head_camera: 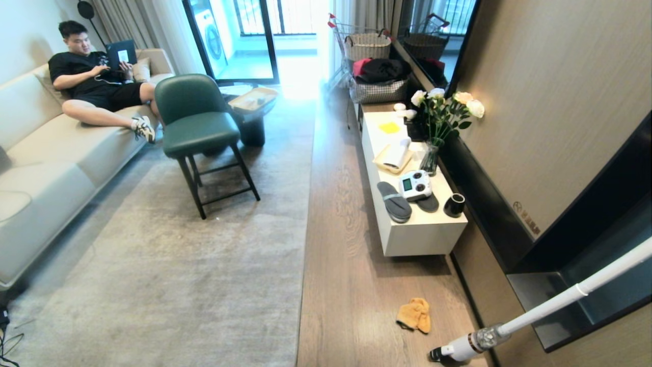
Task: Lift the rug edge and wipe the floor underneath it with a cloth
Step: Pick up the rag
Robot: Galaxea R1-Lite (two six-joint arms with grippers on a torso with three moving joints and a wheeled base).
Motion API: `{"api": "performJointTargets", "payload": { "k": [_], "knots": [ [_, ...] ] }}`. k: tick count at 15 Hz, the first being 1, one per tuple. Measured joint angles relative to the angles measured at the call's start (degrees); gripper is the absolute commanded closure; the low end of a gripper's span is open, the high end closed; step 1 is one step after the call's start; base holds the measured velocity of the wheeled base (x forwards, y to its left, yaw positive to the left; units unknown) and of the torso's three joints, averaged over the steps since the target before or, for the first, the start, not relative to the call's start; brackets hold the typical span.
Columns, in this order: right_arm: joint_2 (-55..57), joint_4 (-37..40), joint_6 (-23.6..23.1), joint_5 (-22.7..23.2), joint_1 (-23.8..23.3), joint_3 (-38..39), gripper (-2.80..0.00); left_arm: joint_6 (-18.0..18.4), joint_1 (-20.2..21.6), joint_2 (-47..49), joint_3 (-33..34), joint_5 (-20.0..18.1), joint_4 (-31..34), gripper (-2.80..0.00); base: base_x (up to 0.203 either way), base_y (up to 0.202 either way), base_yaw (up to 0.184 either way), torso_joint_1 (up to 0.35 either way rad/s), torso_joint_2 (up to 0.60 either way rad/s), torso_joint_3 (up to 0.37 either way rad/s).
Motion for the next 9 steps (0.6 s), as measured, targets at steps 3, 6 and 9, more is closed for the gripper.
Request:
{"api": "performJointTargets", "payload": {
  "k": [3, 6, 9],
  "knots": [
    [0.00, 0.00, -0.01, 0.00, 0.02, 0.00, 0.00, 0.00, 0.00, 0.00, 0.00, 0.00, 0.00, 0.00, 0.000, 0.000, 0.000, 0.000, 0.00, 0.000],
    [0.00, 0.00, -0.01, 0.00, 0.02, 0.00, 0.00, 0.00, -0.02, 0.00, 0.00, 0.00, 0.01, 0.00, 0.000, 0.000, 0.000, 0.000, 0.00, 0.000],
    [0.00, -0.02, -0.02, 0.00, 0.02, 0.00, 0.00, 0.00, -0.02, 0.00, 0.00, -0.02, 0.00, 0.00, 0.000, 0.000, 0.000, 0.000, 0.00, 0.000]
  ]
}}
